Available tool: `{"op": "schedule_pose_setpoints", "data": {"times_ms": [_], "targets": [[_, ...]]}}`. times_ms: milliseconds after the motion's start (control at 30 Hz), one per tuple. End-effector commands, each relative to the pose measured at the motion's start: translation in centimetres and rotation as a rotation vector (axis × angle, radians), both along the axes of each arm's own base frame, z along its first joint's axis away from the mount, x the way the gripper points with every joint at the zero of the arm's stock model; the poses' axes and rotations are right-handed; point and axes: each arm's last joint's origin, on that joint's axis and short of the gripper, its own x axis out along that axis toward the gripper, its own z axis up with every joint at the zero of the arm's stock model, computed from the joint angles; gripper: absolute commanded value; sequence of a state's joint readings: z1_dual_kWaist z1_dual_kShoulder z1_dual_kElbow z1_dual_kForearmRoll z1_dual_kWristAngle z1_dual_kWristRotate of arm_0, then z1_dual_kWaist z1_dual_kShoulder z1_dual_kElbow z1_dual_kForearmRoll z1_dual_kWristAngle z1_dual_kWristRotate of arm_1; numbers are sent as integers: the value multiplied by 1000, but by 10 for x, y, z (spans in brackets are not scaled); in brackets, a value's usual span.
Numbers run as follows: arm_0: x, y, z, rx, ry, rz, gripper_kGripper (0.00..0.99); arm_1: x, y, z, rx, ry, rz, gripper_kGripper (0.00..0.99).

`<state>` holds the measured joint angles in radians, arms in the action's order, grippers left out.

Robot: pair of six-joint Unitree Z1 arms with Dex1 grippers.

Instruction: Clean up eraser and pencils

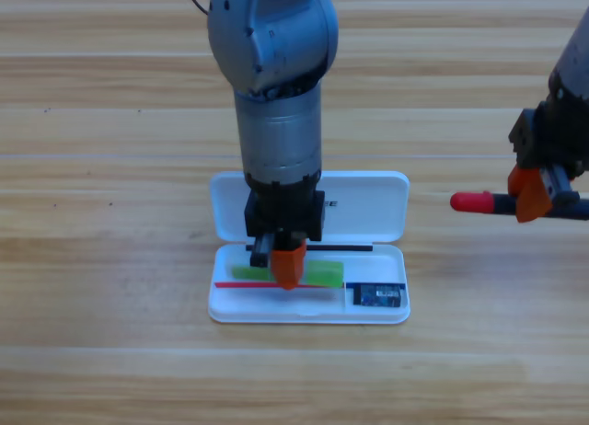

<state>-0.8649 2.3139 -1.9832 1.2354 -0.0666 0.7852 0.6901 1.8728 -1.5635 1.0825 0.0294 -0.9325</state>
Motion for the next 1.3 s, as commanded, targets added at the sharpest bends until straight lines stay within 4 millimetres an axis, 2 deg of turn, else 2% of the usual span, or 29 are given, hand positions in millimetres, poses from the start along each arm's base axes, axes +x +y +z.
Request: {"op": "schedule_pose_setpoints", "data": {"times_ms": [33,633,1300], "targets": [[13,14,-23,56,51,26,0,-14,15,-16,-32,62,39,0],[10,25,-11,54,56,59,0,-12,18,-19,-40,61,40,0],[-10,7,-6,44,52,58,0,-11,18,-20,-49,57,39,0]]}}
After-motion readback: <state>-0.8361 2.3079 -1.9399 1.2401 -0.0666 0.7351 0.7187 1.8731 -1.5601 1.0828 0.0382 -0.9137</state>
